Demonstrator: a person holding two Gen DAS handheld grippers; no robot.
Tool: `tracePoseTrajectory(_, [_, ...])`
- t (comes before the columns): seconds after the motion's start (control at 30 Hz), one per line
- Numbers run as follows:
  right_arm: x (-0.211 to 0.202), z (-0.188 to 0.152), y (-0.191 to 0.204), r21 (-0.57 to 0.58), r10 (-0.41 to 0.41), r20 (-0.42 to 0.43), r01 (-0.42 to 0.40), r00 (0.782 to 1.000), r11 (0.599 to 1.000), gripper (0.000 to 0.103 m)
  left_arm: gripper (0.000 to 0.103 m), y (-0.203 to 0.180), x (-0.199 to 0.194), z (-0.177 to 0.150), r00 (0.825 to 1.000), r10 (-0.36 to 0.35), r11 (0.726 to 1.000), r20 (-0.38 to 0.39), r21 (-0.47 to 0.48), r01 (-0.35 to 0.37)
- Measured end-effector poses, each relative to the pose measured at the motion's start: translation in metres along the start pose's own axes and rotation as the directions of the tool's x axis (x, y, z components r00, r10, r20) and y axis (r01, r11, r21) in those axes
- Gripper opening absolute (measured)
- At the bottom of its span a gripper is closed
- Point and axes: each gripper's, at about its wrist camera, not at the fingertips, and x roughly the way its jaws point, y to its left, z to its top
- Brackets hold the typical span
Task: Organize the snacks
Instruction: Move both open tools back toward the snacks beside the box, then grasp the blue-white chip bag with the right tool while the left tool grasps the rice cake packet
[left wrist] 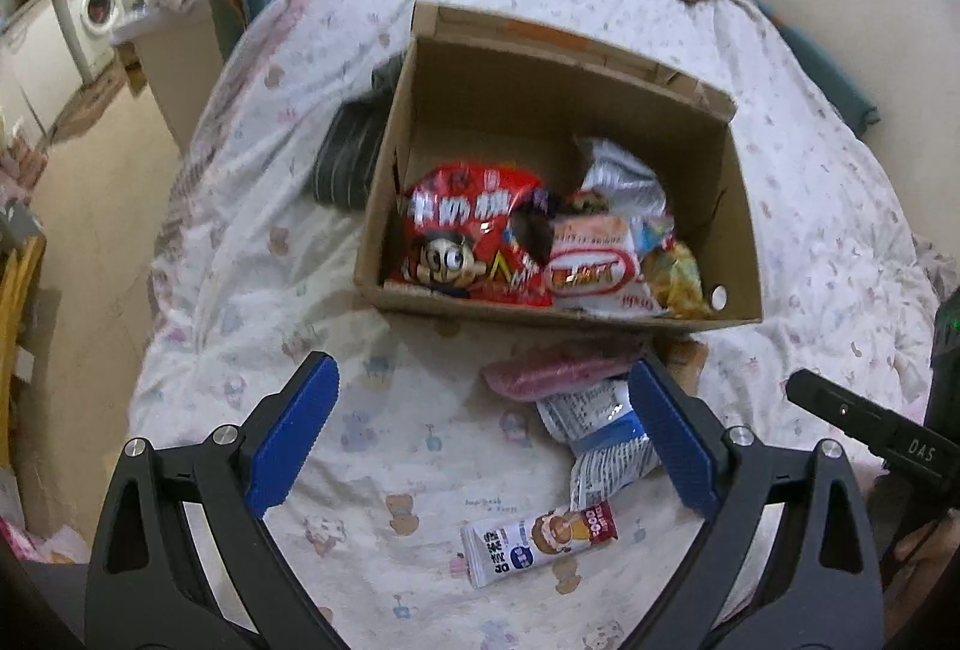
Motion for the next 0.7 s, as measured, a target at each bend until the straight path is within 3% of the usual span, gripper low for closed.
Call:
tracePoseTrajectory(0.17, [0.023,-0.008,-0.027,0.045,-0.113,-0.125,0.119,0.986,0.992,0.093,0.096,0.011,0.013,-0.003,0.998,-0.01,0.997,-0.064,-0.075,0.006])
tracePoseTrajectory(0.27, [0.043,-0.011,-0.029,0.062,-0.084,-0.205,0.099,0.975,0.993,0.093,0.096,0.015,0.019,-0.004,0.996,0.004,0.997,-0.091,-0.082,-0.011])
tracePoseTrajectory(0.4, [0.057,-0.007,-0.02,0.074,-0.067,-0.216,0.085,0.974,0.994,0.093,0.096,0.021,0.021,-0.005,0.993,-0.014,0.994,-0.116,-0.109,0.001])
tracePoseTrajectory(0.5, [0.057,-0.001,0.006,0.008,-0.039,-0.176,0.041,0.984,0.999,0.093,0.096,0.029,0.019,-0.005,0.992,-0.019,0.993,-0.122,-0.121,0.004])
tracePoseTrajectory(0.6, [0.073,-0.003,0.042,-0.107,-0.05,-0.196,0.03,0.979,0.994,0.093,0.096,0.037,0.017,-0.006,0.993,-0.009,0.992,-0.117,-0.127,-0.006])
tracePoseTrajectory(0.7, [0.097,-0.01,0.071,-0.237,-0.142,-0.22,0.088,0.965,0.967,0.093,0.096,0.048,0.016,-0.008,0.993,0.01,0.991,-0.118,-0.13,-0.026])
